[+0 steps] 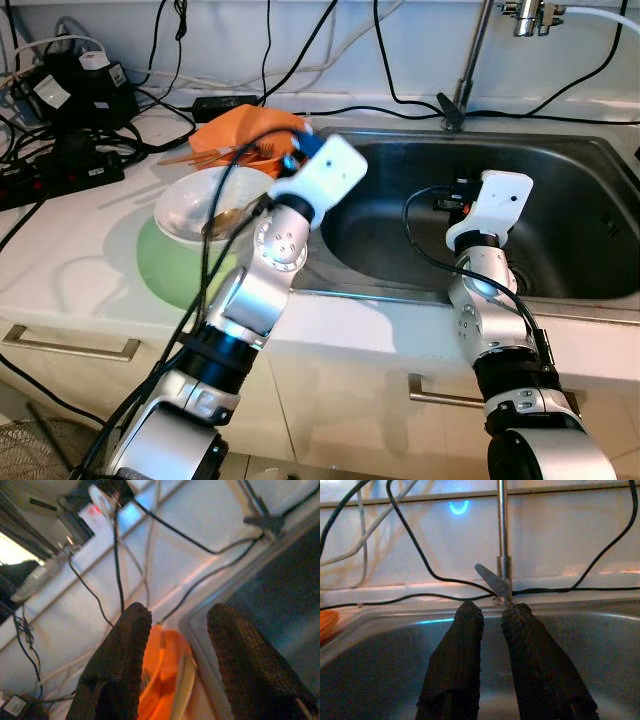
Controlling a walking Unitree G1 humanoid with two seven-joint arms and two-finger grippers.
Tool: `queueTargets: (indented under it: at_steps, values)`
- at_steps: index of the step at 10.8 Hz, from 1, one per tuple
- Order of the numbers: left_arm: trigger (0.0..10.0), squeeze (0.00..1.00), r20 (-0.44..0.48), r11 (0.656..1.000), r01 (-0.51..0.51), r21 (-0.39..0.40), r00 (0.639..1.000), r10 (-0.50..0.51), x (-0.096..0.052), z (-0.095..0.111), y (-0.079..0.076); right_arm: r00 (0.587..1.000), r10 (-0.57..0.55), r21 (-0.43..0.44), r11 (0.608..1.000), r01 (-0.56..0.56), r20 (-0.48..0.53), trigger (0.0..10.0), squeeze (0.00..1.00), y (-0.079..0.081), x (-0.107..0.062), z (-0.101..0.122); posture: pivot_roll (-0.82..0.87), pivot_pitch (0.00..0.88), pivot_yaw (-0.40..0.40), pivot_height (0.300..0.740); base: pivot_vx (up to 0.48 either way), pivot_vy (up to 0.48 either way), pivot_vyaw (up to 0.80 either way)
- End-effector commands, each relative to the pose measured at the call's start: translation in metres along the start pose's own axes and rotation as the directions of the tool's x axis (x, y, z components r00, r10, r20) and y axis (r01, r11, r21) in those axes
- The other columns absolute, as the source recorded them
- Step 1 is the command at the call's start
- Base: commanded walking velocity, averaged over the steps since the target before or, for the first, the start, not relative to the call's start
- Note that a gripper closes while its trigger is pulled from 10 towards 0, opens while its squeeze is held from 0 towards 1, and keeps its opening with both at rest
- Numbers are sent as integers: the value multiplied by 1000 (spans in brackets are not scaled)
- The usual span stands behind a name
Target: Kitchen organization
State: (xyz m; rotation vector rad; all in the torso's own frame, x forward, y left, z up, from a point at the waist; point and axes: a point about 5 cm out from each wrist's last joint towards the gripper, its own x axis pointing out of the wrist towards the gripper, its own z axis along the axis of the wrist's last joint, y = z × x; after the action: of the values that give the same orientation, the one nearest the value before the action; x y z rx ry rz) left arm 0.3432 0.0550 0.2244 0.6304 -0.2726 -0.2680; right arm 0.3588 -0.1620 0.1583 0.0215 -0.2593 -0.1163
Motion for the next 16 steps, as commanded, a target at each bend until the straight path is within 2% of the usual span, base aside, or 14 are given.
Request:
queueTargets:
  at_steps: [1, 3, 6, 8, 11, 14, 16]
  values:
    - [10000, 0, 6, 1000, 3, 5, 1000, -3, -4, 1, 2, 1000, 8, 11, 1000, -9, 29, 10000, 0, 3, 2, 9, 56, 0, 65, 740, 0, 0, 0]
    - [10000, 0, -12, 1000, -6, 12, 1000, 6, -10, 1, 5, 999, 9, 18, 1000, -10, 41, 10000, 0, 4, 0, 12, 61, 0, 59, 740, 0, 0, 0]
    - [10000, 0, -101, 999, -39, 26, 994, 41, -16, -11, 14, 999, 29, 27, 999, -29, 15, 10000, 0, 10, -9, 7, 67, 0, 55, 740, 0, 0, 0]
    - [10000, 0, -110, 999, -44, 25, 993, 46, -16, -12, 15, 1000, 31, 22, 999, -31, 3, 10000, 0, 8, -13, 6, 54, 0, 55, 740, 0, 0, 0]
    - [10000, 0, -160, 999, -33, 31, 986, 37, -18, -23, 16, 999, 45, 26, 999, -45, -22, 10000, 0, 12, -21, 1, 45, 0, 62, 740, 0, 0, 0]
    - [10000, 0, -189, 999, -14, 33, 982, 20, -19, -27, 15, 998, 54, 32, 998, -53, -39, 10000, 0, 16, -22, -1, 47, 0, 65, 740, 0, 0, 0]
    - [10000, 0, -212, 999, 26, 22, 977, -21, -17, -32, 7, 997, 62, 37, 998, -60, -43, 10000, 0, 19, -22, -1, 44, 0, 69, 740, 0, 0, 0]
